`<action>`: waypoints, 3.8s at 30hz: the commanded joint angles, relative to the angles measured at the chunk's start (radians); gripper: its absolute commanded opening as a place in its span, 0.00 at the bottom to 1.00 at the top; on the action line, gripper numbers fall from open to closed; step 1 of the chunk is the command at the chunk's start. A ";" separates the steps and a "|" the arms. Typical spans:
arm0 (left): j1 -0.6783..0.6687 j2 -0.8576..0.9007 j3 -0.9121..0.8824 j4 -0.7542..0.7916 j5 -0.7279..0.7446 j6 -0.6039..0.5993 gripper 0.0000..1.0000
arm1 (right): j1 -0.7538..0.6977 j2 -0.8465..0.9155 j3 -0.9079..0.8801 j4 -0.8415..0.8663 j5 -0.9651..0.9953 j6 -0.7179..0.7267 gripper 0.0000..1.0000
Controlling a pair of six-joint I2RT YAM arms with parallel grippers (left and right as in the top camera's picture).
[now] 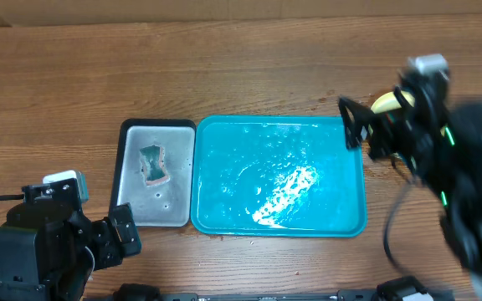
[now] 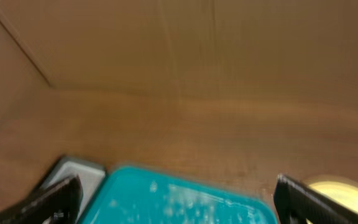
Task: Clean dirty plates on tray and stack at the side
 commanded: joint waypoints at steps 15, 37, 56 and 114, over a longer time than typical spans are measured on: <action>-0.007 0.000 0.006 0.001 0.005 -0.015 1.00 | -0.105 -0.740 -0.993 0.777 -0.012 0.258 1.00; -0.007 0.000 0.006 0.001 0.005 -0.015 1.00 | -0.320 -0.918 -1.262 0.837 -0.118 0.260 1.00; -0.007 0.000 0.006 0.001 0.005 -0.015 0.99 | -0.305 -0.918 -1.261 0.663 -0.021 0.002 1.00; -0.007 -0.005 -0.017 0.127 0.075 0.003 1.00 | -0.305 -0.918 -1.261 0.662 0.007 -0.314 1.00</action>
